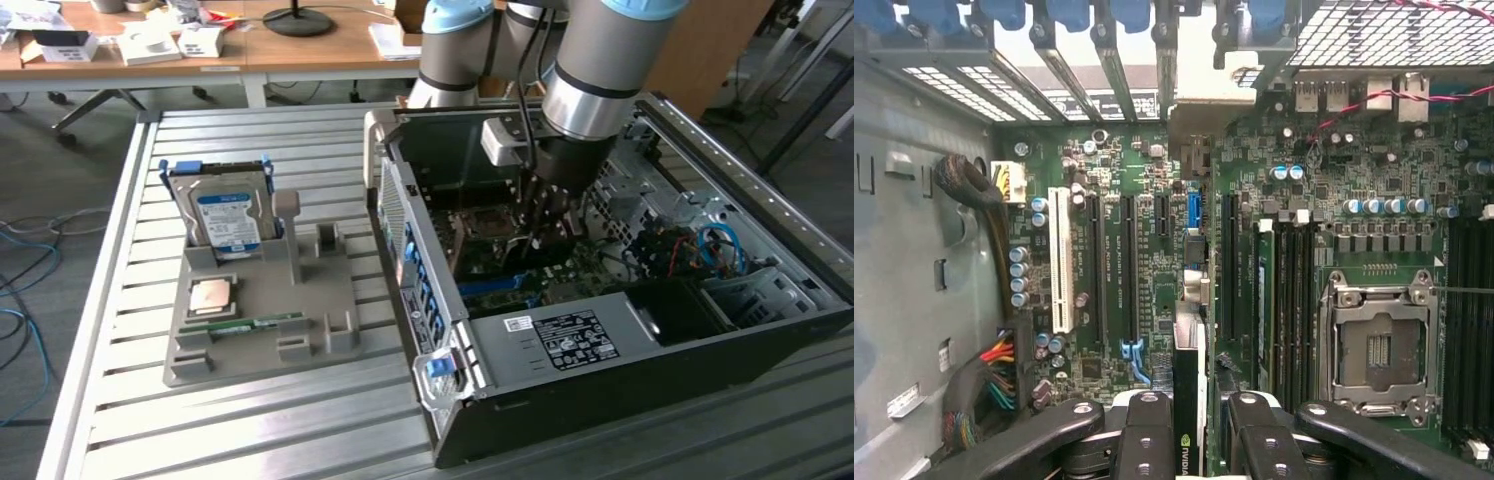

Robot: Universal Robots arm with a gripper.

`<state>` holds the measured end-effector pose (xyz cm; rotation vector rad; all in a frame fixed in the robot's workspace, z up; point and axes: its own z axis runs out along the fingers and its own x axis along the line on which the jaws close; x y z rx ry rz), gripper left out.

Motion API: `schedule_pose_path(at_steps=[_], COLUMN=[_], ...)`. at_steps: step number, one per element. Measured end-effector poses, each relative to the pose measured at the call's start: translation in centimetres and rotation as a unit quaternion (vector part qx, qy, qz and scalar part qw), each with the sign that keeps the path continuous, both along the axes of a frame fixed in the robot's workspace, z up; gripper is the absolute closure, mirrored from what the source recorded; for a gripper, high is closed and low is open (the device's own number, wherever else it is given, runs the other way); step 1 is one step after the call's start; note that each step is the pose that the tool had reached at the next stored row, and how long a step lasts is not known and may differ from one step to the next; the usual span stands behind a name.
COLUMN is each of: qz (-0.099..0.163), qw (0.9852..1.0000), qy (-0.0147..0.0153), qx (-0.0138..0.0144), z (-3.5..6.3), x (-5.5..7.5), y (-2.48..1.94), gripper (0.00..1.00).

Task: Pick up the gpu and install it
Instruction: 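Insert the gpu into the slot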

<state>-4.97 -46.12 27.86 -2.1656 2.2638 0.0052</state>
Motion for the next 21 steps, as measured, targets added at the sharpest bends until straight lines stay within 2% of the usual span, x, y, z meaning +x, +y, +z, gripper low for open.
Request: schedule_pose_path(at_steps=[21], qz=[0.000], qw=[1.0000], qy=[-0.0002], qx=[0.0000], z=[-0.24], x=[-1.2], y=[-0.04], gripper=[0.74])
